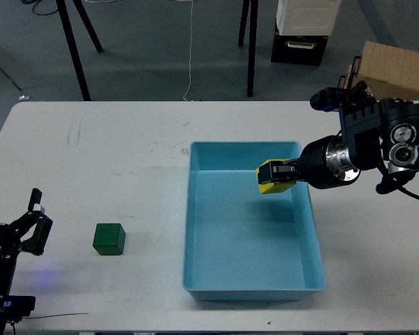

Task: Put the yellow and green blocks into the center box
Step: 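Lift the yellow cube with the right gripper and lower it into the tray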

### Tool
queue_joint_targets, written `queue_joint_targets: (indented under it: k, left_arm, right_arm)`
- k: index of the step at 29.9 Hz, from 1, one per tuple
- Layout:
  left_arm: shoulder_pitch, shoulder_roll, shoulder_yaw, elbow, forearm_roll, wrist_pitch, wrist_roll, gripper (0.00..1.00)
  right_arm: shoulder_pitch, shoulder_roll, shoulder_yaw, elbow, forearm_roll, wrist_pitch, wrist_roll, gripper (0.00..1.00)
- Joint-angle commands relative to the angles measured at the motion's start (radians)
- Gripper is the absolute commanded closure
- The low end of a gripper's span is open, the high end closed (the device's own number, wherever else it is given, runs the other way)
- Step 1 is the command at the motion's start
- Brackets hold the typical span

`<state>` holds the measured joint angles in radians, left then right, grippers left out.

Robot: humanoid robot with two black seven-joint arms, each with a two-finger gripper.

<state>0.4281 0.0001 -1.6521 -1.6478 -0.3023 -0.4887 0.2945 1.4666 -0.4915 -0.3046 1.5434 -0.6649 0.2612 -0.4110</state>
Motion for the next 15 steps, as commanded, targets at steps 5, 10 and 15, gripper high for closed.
queue_joint_targets:
  k: [5,10,15]
  left_arm:
    - [0.001,0.0,0.0,-0.001,0.0,0.0,0.0,0.0]
    - [0.003,0.0,0.0,0.0,0.0,0.0,0.0,0.0]
    - [0.003,0.0,0.002,-0.001,0.0,0.0,0.0,0.0]
  right_arm:
    - [-0.043,0.12,-0.025,-0.077,0.001,-0.019,0.0,0.17]
    - [-0.043,0.128,-0.025,-0.08,0.004,-0.016,-0.006,0.0]
    - [-0.042,0.113,-0.011,-0.095,0.01,-0.025,-0.006,0.0]
